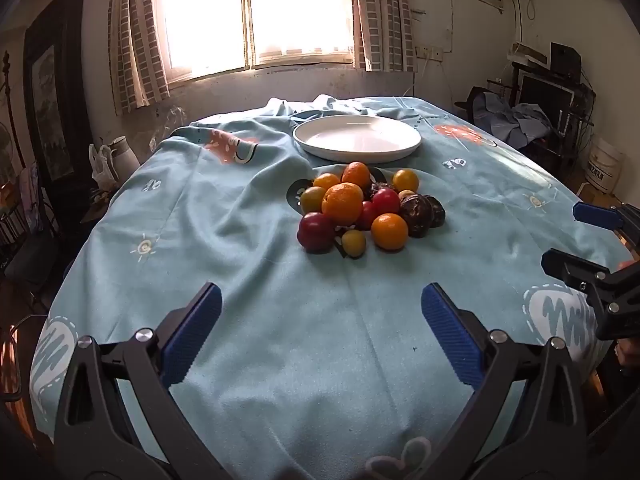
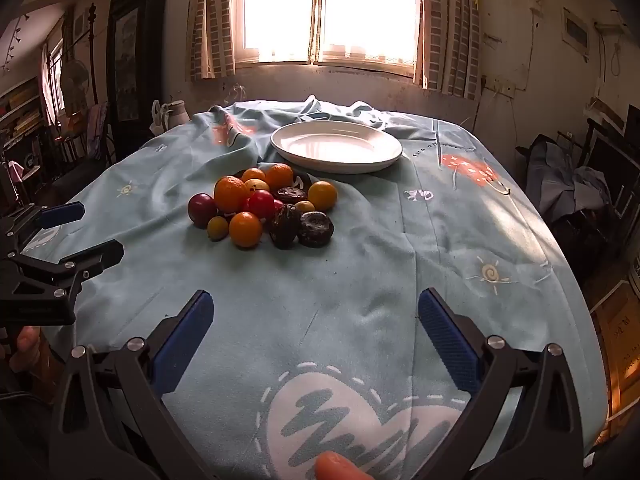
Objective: Organize fruits
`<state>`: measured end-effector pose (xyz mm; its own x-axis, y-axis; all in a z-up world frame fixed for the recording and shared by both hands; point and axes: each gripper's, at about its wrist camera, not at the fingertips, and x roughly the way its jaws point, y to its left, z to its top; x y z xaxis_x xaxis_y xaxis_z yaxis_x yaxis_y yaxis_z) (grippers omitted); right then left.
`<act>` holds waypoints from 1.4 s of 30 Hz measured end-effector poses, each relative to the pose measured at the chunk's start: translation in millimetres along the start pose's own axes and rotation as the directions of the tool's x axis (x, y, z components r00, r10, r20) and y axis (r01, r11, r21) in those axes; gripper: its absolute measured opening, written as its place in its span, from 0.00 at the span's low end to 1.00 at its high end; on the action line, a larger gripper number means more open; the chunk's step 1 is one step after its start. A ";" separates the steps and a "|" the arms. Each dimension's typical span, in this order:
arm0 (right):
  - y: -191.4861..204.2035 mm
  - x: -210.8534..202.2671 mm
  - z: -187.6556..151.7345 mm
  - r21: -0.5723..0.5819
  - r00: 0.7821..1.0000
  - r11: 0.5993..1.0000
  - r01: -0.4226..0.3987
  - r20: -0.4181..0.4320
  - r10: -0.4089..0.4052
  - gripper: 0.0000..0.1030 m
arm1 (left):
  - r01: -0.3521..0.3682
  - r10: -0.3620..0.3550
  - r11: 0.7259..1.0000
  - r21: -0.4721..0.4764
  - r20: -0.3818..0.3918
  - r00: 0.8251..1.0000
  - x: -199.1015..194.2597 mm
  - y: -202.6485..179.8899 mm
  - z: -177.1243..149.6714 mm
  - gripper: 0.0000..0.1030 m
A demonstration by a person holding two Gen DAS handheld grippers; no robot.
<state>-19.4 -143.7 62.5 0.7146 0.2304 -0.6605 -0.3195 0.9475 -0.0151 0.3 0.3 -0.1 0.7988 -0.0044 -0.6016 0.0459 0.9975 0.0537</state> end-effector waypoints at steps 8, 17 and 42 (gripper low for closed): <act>0.1 1.7 -0.3 -0.001 1.000 1.000 -0.004 -0.004 0.004 0.99 | -0.011 0.011 1.000 -0.003 0.007 1.000 0.7 -1.0 -1.8 0.98; 0.1 2.1 0.0 -0.002 1.000 1.000 -0.001 -0.005 0.001 0.99 | -0.016 0.016 1.000 -0.003 0.001 1.000 4.5 1.5 -4.7 0.98; 1.4 5.3 -1.7 -0.004 1.000 1.000 -0.003 -0.014 0.003 0.99 | -0.023 0.023 1.000 -0.002 -0.017 1.000 9.3 2.4 -5.7 0.98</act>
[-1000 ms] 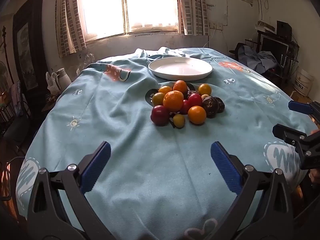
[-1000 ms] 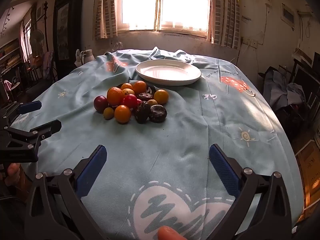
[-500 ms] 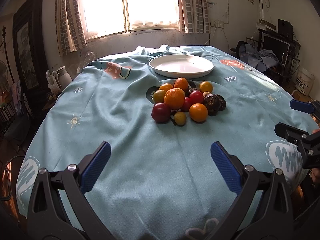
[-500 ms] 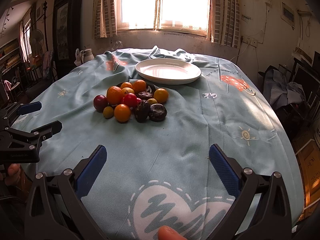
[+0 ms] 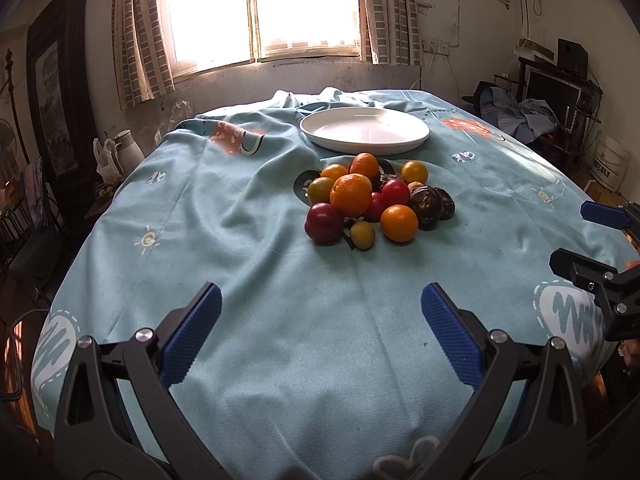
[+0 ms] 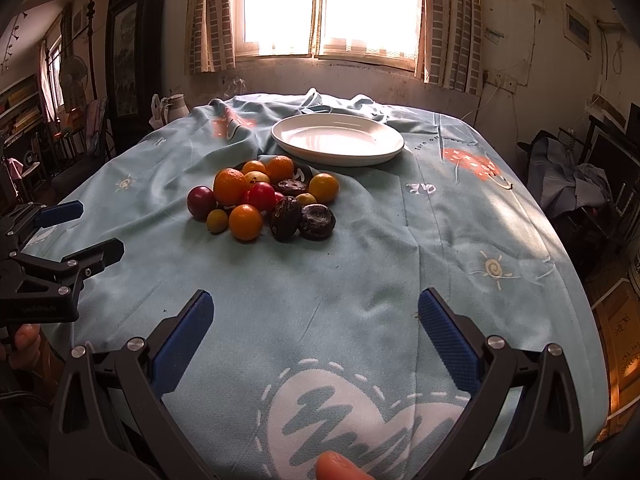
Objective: Organize fruits
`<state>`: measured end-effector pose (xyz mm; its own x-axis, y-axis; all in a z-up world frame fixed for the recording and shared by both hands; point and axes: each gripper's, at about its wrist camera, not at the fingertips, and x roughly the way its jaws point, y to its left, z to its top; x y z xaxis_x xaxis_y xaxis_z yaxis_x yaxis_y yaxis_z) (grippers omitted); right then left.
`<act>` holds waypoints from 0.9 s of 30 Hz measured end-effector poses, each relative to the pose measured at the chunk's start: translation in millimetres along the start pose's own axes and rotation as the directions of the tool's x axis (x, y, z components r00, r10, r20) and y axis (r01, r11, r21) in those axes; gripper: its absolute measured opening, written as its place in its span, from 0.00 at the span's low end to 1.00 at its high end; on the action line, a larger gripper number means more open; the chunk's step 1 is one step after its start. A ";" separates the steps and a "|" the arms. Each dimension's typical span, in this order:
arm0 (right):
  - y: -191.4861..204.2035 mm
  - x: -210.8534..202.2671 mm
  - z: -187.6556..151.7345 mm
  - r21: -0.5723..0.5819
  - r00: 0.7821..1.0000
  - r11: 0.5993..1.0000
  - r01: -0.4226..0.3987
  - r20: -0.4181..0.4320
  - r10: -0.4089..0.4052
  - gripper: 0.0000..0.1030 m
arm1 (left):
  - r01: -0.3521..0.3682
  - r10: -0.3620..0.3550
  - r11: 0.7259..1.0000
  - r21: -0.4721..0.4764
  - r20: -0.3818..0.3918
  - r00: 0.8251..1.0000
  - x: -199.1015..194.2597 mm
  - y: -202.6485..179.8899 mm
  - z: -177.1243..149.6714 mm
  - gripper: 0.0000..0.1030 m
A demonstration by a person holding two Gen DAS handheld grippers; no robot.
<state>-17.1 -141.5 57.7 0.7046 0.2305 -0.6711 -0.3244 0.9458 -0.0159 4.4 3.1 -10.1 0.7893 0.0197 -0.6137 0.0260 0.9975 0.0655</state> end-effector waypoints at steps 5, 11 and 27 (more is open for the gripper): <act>-0.8 0.4 -2.6 -0.001 1.000 1.000 0.000 0.000 0.000 0.99 | -0.001 0.001 1.000 -0.001 -0.001 1.000 0.2 0.2 -0.2 0.98; 0.7 1.9 -2.3 -0.005 1.000 1.000 0.002 -0.002 -0.002 0.99 | -0.002 0.002 1.000 -0.002 -0.003 1.000 1.7 0.6 -0.7 0.98; 1.2 3.7 -2.3 -0.007 1.000 1.000 0.004 -0.008 -0.004 0.99 | -0.003 0.003 1.000 -0.003 -0.007 1.000 3.1 0.8 -2.5 0.98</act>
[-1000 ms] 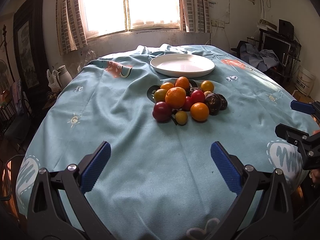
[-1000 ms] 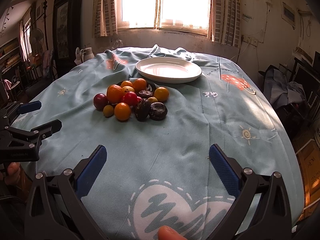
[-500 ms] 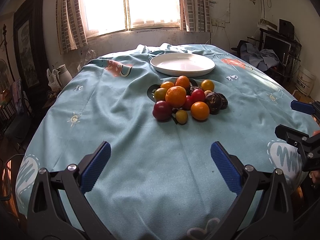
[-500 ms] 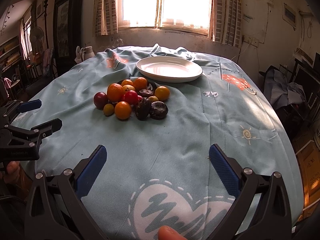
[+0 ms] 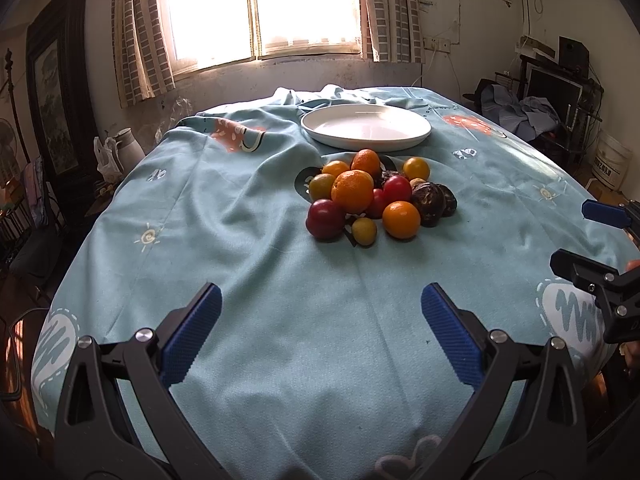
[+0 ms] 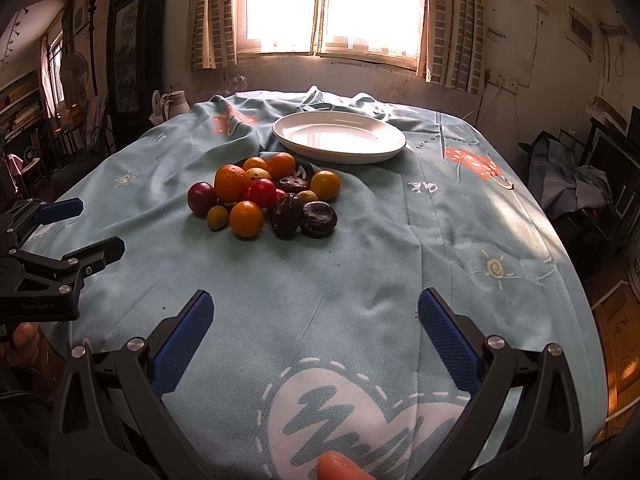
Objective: Organize fruits
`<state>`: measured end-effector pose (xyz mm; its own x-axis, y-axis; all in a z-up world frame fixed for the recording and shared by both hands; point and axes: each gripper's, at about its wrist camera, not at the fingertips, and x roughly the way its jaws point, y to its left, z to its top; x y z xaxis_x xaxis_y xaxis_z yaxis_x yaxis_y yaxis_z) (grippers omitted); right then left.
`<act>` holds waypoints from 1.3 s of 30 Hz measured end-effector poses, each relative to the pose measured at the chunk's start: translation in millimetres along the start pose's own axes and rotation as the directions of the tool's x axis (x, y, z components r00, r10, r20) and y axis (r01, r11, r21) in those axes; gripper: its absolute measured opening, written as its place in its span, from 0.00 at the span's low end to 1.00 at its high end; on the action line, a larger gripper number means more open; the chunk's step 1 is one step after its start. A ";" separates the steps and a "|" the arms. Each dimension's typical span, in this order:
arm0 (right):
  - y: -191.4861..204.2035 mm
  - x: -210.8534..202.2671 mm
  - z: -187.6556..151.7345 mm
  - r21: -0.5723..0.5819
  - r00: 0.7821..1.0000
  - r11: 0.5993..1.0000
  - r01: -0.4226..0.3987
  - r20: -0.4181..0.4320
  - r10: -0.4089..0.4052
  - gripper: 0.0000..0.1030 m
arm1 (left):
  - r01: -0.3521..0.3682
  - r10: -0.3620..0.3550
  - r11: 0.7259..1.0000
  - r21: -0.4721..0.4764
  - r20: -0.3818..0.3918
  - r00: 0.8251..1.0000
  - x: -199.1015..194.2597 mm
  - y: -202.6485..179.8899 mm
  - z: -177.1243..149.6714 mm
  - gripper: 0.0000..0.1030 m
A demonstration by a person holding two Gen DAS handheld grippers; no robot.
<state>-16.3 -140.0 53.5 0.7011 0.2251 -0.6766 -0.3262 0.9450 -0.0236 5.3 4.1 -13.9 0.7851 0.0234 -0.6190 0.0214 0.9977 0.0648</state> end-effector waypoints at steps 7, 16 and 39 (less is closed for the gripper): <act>4.6 7.5 -6.6 0.000 1.000 1.000 0.001 -0.008 -0.001 0.99 | -0.001 0.001 1.000 0.001 -0.005 1.000 1.4 -0.6 -1.9 0.98; 3.1 11.4 -5.7 0.000 1.000 1.000 -0.004 -0.020 0.004 0.99 | 0.000 0.000 1.000 0.000 -0.022 1.000 6.8 0.2 -2.9 0.98; -7.6 72.0 32.2 -0.008 0.981 0.989 -0.150 -0.123 0.148 0.89 | 0.067 -0.068 0.997 -0.027 -0.054 0.996 54.9 34.1 11.2 0.98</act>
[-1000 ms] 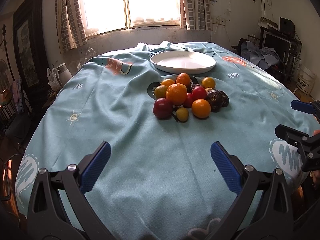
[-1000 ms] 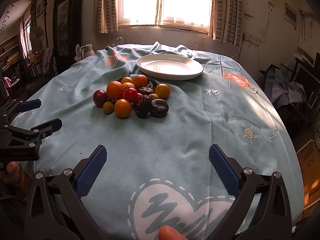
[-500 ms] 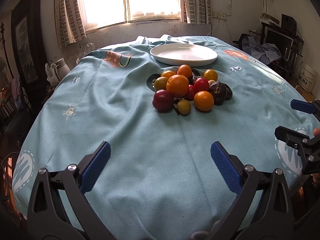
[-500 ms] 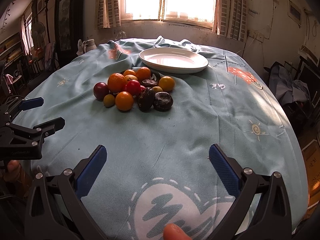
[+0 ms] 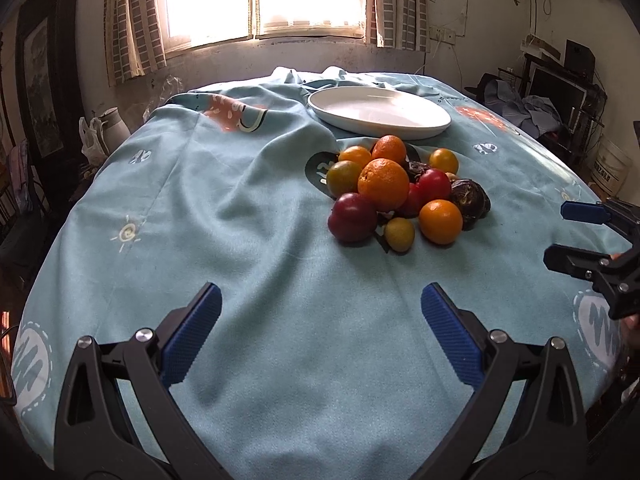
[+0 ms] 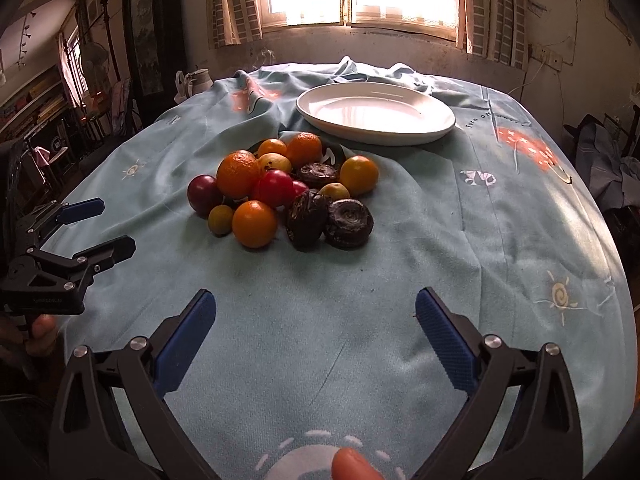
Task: Organize fruits
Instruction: 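Grasp a red plum with the left tool while the right tool grasps a dark date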
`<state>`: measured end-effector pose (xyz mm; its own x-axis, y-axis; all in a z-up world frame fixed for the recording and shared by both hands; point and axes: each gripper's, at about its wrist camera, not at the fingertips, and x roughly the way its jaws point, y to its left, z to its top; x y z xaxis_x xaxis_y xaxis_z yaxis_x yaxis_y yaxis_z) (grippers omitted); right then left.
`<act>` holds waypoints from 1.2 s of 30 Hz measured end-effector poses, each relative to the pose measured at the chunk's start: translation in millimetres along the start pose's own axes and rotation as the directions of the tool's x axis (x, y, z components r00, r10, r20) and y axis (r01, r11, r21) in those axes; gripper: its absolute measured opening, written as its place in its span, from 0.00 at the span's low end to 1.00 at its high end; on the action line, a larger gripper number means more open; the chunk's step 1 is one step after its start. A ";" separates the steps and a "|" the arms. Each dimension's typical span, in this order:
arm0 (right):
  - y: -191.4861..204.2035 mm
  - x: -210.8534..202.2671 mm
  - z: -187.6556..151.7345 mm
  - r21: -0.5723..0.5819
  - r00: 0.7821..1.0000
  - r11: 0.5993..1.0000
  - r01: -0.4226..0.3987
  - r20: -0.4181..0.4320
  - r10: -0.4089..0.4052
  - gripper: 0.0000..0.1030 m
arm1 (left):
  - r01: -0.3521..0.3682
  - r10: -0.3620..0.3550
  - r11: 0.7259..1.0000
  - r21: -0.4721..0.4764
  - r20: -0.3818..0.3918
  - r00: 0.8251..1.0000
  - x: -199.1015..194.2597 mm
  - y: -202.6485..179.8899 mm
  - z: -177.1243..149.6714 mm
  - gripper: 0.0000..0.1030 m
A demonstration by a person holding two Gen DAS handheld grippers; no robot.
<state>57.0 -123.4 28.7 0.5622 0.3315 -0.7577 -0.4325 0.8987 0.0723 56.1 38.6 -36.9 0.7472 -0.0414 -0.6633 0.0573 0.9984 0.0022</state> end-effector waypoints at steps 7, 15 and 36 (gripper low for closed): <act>-10.7 41.6 25.1 0.022 0.990 0.993 -0.120 -0.076 0.121 0.41 | 0.081 -0.083 0.996 0.040 0.038 0.996 11.1 6.1 14.5 0.98; -7.0 61.1 47.7 -0.041 0.987 0.989 -0.139 -0.083 0.135 0.36 | 0.187 -0.187 0.982 0.000 -0.015 0.982 27.1 16.2 23.2 0.98; -14.2 72.1 55.9 -0.022 0.957 0.961 -0.277 -0.099 0.273 0.25 | 0.208 -0.204 0.978 0.012 -0.146 0.968 84.7 13.5 56.8 0.65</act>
<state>143.1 -96.2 9.3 0.3500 0.5342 -0.7695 -0.5868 0.7654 0.2644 157.8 46.4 -50.6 0.6148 -0.2383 -0.7518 0.2195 0.9673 -0.1272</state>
